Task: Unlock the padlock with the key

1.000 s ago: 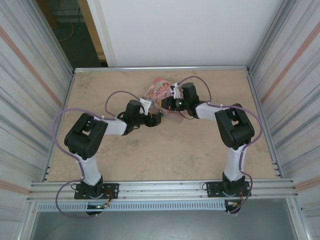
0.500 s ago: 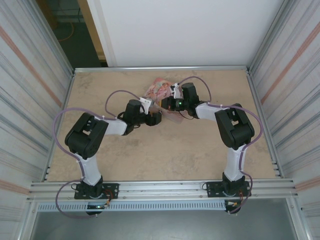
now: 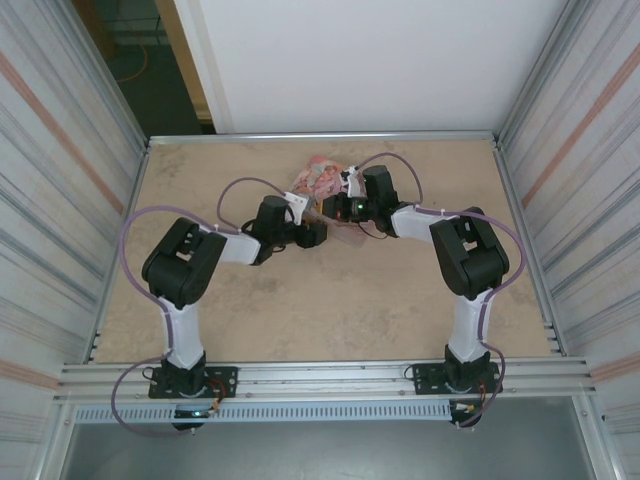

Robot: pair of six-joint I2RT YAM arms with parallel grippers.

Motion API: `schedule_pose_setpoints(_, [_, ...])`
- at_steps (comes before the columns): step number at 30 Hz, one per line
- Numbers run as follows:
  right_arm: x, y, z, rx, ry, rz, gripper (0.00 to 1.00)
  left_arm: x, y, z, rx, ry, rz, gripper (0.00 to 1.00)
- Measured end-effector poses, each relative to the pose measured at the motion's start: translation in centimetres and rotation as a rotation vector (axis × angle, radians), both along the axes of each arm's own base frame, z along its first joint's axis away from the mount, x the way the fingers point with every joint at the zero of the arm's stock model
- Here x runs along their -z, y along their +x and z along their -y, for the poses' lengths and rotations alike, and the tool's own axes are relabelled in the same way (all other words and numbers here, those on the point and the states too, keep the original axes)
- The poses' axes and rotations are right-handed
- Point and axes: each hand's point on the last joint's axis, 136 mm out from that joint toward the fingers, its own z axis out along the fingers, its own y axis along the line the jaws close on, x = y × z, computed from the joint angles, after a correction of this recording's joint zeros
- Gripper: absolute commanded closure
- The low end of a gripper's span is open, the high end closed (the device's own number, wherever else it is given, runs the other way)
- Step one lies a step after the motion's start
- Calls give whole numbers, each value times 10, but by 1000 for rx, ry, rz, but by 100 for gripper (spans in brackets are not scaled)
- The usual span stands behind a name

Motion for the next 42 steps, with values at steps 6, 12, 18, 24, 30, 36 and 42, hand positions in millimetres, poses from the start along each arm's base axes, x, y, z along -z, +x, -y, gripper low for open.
schedule_pose_setpoints(6, [0,0,0,0,0,-1,100,1,1,0,3,-2,-6,42])
schedule_pose_setpoints(12, [0,0,1,3,-3,-2,100,5,4,0,2,-1,-10,47])
schedule_pose_setpoints(18, [0,0,1,3,-4,-3,100,6,4,1,4,3,-11,48])
schedule_pose_setpoints(24, [0,0,1,3,-4,-4,100,7,4,1,10,12,-4,50])
schedule_pose_setpoints(30, [0,0,1,3,-4,-3,100,8,4,2,14,25,-10,50])
schedule_pose_setpoints(36, [0,0,1,3,-4,-4,100,10,2,4,16,40,-7,50])
schedule_pose_setpoints(42, [0,0,1,4,-5,-6,100,13,-2,11,32,62,-6,51])
